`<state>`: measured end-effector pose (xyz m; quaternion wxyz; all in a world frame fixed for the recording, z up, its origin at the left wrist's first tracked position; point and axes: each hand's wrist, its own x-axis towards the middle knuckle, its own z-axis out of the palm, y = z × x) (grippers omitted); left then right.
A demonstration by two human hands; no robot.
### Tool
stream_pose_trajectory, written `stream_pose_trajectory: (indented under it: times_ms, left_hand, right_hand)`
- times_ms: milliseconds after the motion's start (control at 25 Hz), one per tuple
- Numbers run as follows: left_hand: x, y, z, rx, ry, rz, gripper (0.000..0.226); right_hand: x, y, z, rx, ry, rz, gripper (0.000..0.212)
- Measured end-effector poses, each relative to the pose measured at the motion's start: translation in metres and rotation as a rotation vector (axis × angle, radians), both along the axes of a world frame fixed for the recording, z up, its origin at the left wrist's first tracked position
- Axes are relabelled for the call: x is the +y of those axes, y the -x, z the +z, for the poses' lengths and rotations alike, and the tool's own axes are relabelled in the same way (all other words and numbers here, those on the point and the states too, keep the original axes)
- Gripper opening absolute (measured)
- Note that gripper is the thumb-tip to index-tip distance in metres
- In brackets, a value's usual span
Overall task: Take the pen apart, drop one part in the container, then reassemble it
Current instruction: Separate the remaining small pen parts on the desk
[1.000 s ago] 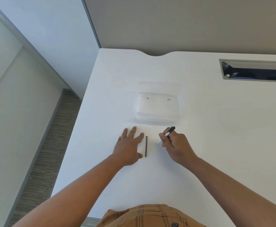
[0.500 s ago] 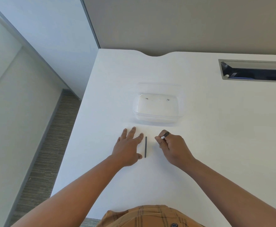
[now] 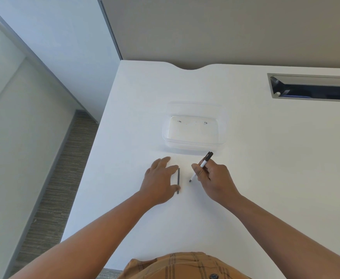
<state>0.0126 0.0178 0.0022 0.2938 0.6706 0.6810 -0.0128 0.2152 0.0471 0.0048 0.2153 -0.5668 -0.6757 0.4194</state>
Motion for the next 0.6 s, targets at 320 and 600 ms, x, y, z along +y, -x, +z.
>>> stream_pose_trajectory:
  times_ms: [320,600]
  left_hand:
    - [0.006,-0.036,0.002,-0.307,0.050,0.098,0.018]
    - [0.004,-0.032,0.009,-0.646,0.107,0.377,0.005]
  right_hand:
    - [0.000,0.002,0.007,0.020,0.013,0.003,0.033]
    - [-0.009,-0.007,0.006,0.014,0.043,0.017,0.010]
